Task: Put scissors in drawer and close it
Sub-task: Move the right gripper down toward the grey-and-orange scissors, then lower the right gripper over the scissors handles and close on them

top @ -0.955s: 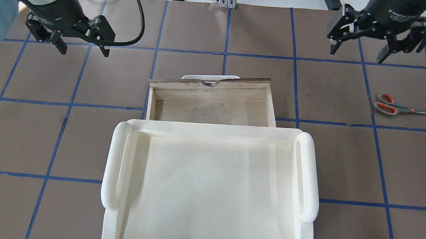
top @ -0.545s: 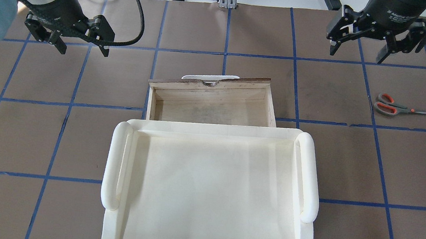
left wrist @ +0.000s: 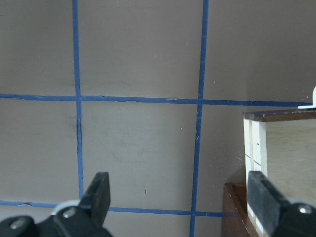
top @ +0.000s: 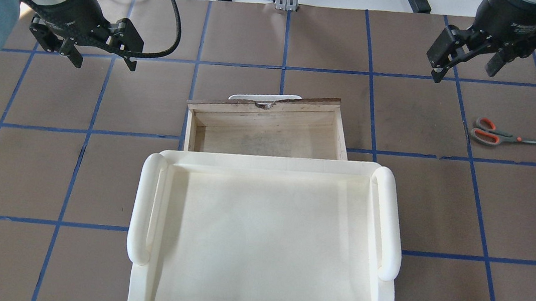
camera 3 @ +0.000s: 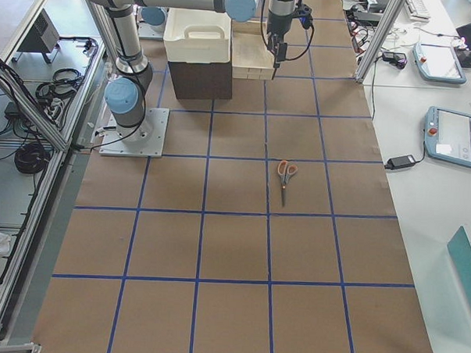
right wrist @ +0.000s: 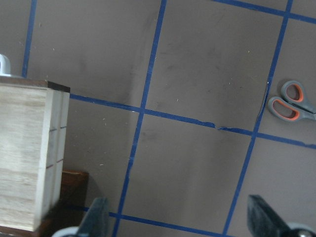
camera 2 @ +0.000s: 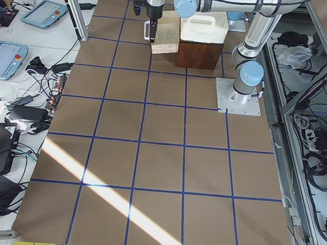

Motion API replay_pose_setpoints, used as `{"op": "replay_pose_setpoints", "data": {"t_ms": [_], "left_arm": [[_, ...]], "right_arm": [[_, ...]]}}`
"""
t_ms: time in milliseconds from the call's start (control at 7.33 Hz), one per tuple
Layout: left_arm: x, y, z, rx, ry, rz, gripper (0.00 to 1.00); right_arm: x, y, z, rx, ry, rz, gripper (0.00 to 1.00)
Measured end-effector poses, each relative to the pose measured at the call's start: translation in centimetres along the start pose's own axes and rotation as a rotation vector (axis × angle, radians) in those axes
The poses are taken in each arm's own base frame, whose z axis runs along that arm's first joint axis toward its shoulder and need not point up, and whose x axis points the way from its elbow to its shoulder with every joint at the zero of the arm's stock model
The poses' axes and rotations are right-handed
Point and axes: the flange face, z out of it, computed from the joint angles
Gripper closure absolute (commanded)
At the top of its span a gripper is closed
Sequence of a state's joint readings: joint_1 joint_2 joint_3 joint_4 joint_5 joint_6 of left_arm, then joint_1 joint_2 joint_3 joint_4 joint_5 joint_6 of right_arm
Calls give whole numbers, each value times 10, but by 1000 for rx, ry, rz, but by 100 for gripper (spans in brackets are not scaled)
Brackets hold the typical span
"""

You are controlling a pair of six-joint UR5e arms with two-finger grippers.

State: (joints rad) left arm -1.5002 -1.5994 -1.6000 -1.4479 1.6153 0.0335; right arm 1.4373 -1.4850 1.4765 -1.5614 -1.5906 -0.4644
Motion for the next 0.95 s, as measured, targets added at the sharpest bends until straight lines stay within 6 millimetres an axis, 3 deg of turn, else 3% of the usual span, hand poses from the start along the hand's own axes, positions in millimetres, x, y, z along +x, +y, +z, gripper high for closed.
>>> {"op": "replay_pose_setpoints", "data": {"t_ms": [273, 545, 682, 955], "left_arm": [[0, 0, 0, -1, 0, 0, 0], [0, 0, 1, -2, -1, 0, 0], [0, 0, 1, -1, -1, 0, 0], [0, -1, 2, -2, 0, 0, 0]], "right_arm": [[77, 15, 42, -25, 3, -372, 0], [165, 38, 109, -24, -18, -775, 0], [199, 50, 142, -11, -8, -937, 0], [239, 50, 218, 9, 70, -1154, 0]]}}
